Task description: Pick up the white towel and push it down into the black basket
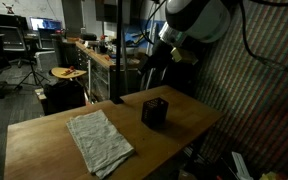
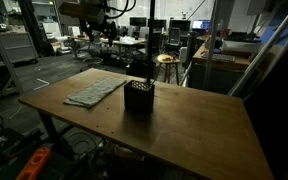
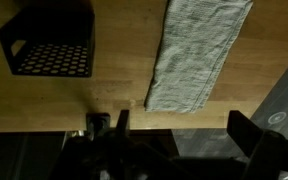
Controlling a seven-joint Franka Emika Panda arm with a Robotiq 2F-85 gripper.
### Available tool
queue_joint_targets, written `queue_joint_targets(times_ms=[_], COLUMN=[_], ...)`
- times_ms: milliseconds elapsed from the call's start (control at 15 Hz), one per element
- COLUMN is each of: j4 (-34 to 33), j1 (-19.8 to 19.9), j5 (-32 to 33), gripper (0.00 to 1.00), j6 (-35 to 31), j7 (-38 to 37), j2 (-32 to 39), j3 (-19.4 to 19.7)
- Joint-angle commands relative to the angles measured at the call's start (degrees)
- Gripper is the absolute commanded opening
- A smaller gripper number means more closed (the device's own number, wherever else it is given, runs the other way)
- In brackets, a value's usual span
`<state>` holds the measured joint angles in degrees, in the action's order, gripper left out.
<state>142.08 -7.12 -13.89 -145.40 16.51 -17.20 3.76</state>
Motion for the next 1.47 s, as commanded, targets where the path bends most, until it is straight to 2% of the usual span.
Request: queue_joint_targets(times_ms=[0, 267, 600, 1000, 1400], j4=[-4.47, -10.70, -18.36, -25.50, -30.52], j1=[-2.55, -3.80, -2.95, 0.36, 2.87], j5=[-0.27, 0.46, -0.30, -6.27, -4.03], gripper=[1.00, 1.00, 1.00, 1.00, 1.00], j6=[-3.23, -4.52, -6.83, -9.96, -13.17], j7=[0.96, 0.81, 3.98, 8.57, 4.85], j2=[4.21, 9.51, 17.24, 29.08, 41.01], j3=[-2.60, -5.53, -7.05, -9.43, -14.62])
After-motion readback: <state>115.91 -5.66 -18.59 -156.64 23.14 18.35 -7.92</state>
